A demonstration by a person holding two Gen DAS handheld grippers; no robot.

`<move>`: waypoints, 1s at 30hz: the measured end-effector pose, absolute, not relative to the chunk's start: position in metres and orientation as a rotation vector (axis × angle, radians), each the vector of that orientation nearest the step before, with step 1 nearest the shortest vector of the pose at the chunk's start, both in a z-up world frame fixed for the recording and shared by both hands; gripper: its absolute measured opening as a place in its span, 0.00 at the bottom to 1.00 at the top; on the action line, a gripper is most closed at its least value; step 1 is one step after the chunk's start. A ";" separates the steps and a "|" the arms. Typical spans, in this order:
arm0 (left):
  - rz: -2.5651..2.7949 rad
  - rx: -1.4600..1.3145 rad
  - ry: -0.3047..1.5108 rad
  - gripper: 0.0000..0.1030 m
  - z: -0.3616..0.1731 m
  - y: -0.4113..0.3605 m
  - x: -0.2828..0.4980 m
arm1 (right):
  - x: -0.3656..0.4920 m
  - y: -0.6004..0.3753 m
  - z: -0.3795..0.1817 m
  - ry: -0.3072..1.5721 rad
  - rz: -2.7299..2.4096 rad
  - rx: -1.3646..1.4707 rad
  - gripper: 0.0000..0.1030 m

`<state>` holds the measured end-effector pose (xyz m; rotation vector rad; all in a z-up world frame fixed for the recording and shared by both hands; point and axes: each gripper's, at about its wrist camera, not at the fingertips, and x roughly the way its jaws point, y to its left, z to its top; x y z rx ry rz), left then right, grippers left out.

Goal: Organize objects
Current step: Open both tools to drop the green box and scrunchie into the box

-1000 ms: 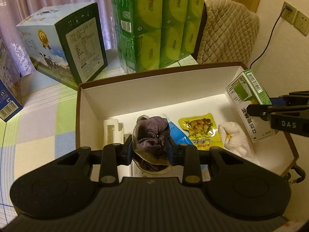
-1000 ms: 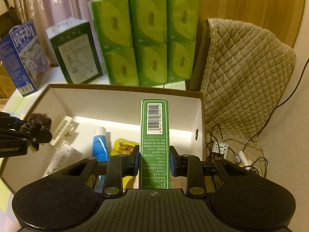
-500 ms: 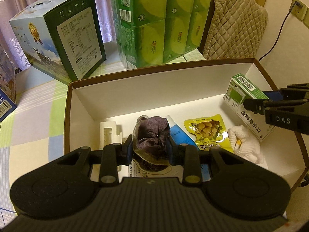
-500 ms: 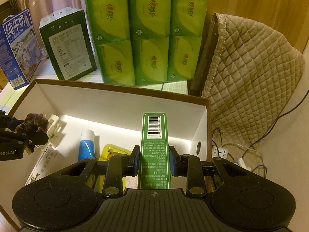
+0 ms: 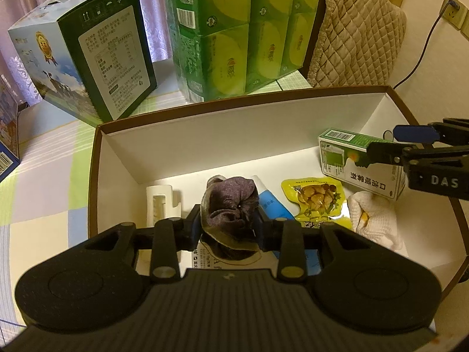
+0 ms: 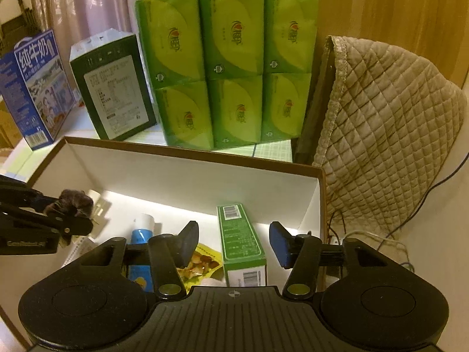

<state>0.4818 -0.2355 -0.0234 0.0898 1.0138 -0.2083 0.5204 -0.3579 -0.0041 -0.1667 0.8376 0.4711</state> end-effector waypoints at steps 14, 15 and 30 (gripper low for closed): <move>-0.210 0.101 1.013 0.31 -0.026 -0.242 0.486 | 0.494 -0.378 0.001 0.834 0.466 -0.117 0.51; -0.210 0.104 1.012 0.31 -0.026 -0.243 0.487 | 0.493 -0.378 0.002 0.833 0.468 -0.114 0.51; -0.192 0.103 0.938 0.78 -0.008 -0.236 0.491 | 0.482 -0.381 0.010 0.803 0.476 -0.087 0.56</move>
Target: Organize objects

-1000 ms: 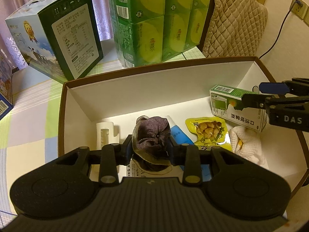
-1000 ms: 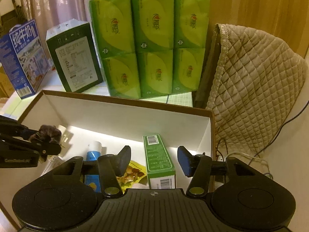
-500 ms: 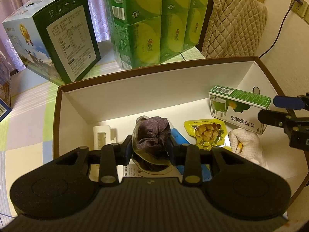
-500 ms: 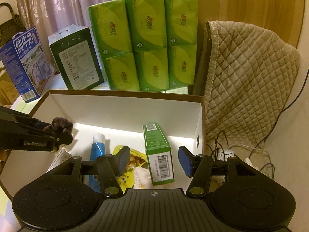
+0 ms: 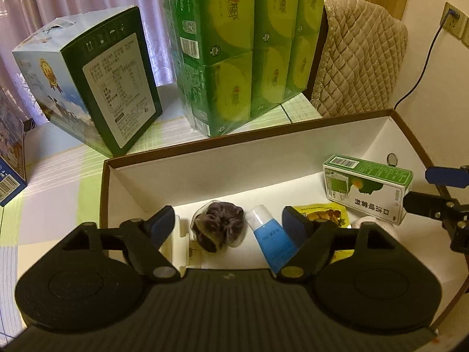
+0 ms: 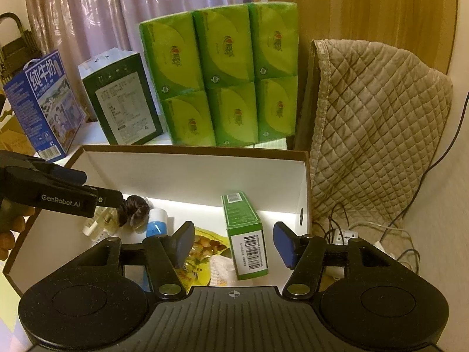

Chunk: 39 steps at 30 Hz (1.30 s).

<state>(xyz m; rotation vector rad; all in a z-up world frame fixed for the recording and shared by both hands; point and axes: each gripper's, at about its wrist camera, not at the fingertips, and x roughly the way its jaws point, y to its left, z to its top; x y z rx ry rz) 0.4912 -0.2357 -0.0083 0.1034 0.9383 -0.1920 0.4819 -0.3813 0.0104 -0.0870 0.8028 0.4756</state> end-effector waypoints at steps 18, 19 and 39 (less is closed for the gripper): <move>-0.153 0.055 0.869 0.97 0.046 -0.220 0.411 | 0.432 -0.390 0.021 0.797 0.470 -0.031 0.64; -0.149 0.052 0.865 0.98 0.049 -0.219 0.404 | 0.428 -0.391 0.023 0.794 0.468 -0.028 0.64; -0.185 -0.029 0.817 0.99 0.073 -0.157 0.268 | 0.298 -0.367 0.052 0.790 0.448 0.020 0.65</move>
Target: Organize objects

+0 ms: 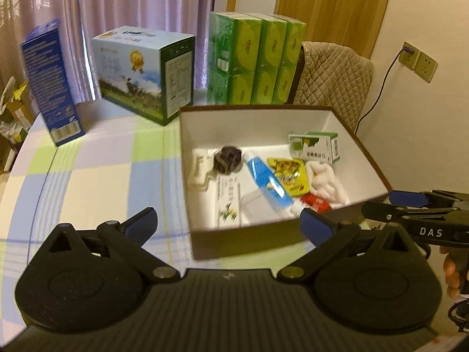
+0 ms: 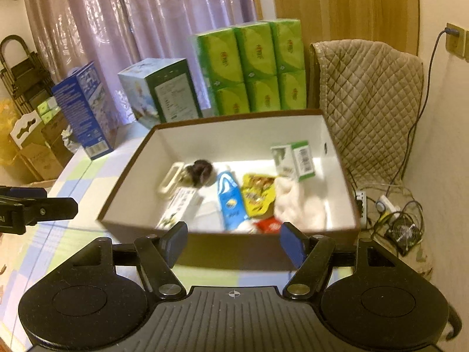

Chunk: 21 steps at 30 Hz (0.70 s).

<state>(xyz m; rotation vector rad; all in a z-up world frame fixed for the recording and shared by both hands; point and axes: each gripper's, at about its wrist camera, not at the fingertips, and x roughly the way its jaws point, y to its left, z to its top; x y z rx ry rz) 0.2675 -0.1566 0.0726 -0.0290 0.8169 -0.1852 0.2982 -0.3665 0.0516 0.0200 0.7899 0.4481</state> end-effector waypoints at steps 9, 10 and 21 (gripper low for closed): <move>-0.179 -0.031 0.831 0.99 0.071 -0.114 0.205 | 0.231 -0.336 0.056 0.798 0.439 0.023 0.65; -0.172 -0.030 0.834 0.99 0.071 -0.109 0.198 | 0.224 -0.333 0.056 0.801 0.442 0.026 0.65; -0.110 -0.038 0.867 0.99 0.066 -0.061 0.124 | 0.156 -0.289 0.046 0.841 0.503 0.007 0.65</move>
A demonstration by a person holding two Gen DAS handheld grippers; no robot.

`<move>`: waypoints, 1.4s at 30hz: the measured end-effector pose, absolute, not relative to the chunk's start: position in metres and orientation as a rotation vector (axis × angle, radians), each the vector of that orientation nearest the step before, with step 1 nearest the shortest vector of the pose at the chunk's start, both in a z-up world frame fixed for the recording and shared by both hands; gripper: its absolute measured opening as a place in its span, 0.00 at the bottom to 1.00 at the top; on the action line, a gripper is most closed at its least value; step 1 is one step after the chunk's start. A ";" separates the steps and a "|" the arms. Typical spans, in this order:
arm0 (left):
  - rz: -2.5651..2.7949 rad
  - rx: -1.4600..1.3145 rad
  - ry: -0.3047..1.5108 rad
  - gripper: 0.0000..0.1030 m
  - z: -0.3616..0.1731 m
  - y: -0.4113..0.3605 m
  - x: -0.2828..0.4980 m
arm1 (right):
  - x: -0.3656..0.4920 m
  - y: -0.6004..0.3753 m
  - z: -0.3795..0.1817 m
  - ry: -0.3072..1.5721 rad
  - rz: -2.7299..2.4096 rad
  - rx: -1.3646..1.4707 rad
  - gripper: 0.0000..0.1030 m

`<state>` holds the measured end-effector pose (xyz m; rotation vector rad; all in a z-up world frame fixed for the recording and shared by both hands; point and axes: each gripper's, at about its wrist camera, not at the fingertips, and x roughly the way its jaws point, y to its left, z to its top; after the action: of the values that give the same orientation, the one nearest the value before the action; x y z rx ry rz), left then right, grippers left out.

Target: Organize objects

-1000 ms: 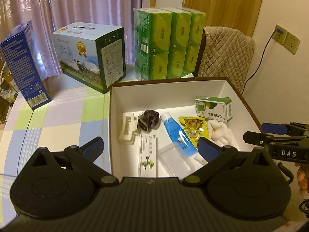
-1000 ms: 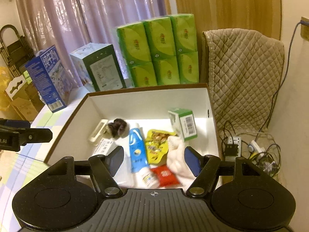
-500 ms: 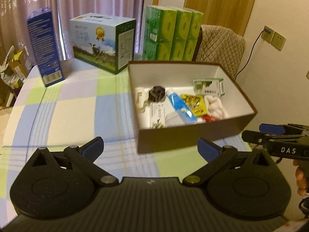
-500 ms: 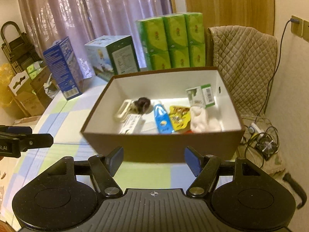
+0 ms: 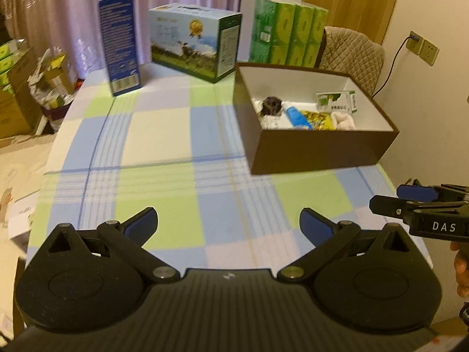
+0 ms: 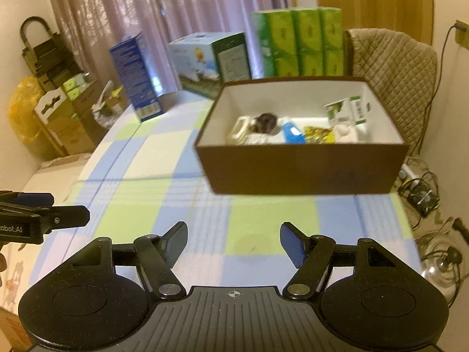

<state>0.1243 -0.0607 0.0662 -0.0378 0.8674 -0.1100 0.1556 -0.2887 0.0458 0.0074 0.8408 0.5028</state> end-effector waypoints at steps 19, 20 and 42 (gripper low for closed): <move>-0.020 -0.079 0.911 0.99 0.051 -0.007 0.046 | 0.086 -0.234 0.030 0.885 0.614 -0.031 0.65; -0.018 -0.080 0.912 0.99 0.050 -0.006 0.044 | 0.084 -0.232 0.029 0.885 0.616 -0.033 0.65; -0.005 -0.084 0.932 0.99 0.040 -0.008 0.019 | 0.059 -0.228 0.022 0.906 0.642 -0.045 0.65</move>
<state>0.0189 -0.0076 0.0404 -0.0839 0.9318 -0.0048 0.0593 -0.2284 0.0224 -0.0447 0.9064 0.6417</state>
